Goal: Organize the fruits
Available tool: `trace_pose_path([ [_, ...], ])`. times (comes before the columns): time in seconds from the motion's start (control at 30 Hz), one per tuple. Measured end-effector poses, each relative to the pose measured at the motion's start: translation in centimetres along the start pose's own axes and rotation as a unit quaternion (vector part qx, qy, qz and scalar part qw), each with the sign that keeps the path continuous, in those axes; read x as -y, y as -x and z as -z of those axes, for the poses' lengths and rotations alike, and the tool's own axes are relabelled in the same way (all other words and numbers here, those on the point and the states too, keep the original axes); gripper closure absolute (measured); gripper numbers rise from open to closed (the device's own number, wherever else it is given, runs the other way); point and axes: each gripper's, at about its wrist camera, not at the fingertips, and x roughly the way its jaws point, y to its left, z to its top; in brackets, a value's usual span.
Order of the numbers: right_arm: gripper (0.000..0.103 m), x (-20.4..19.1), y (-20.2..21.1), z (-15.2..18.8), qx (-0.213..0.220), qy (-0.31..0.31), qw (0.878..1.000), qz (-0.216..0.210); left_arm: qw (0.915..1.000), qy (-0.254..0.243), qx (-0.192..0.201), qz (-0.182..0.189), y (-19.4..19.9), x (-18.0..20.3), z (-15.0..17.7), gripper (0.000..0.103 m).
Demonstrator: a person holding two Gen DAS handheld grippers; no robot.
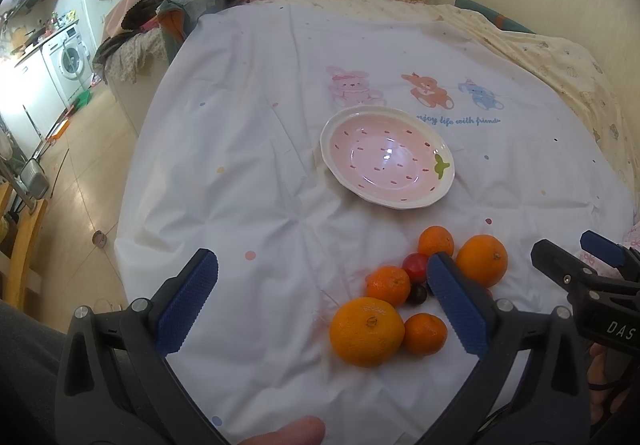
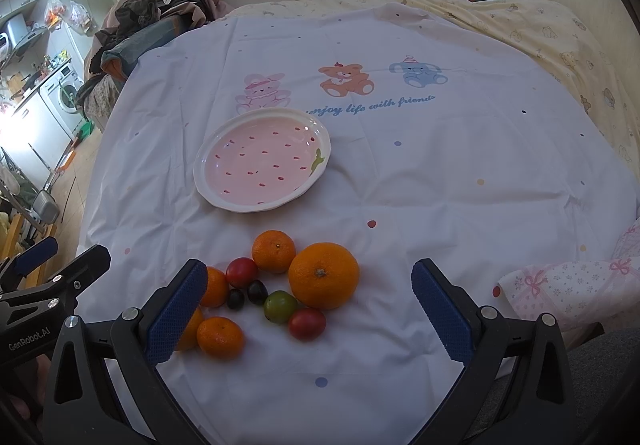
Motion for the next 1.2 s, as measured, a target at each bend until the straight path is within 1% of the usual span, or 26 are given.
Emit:
trace_pose_path([
  [0.3,0.000,0.13,0.03,-0.09,-0.001,-0.003,1.000,0.003,1.0000,0.006,-0.002,0.003,-0.11,-0.24,0.08,0.000],
  [1.2,0.000,0.17,0.05,-0.09,0.001,-0.004,1.000,-0.001,1.0000,0.000,-0.003,0.000,-0.08,-0.11,0.21,0.000],
])
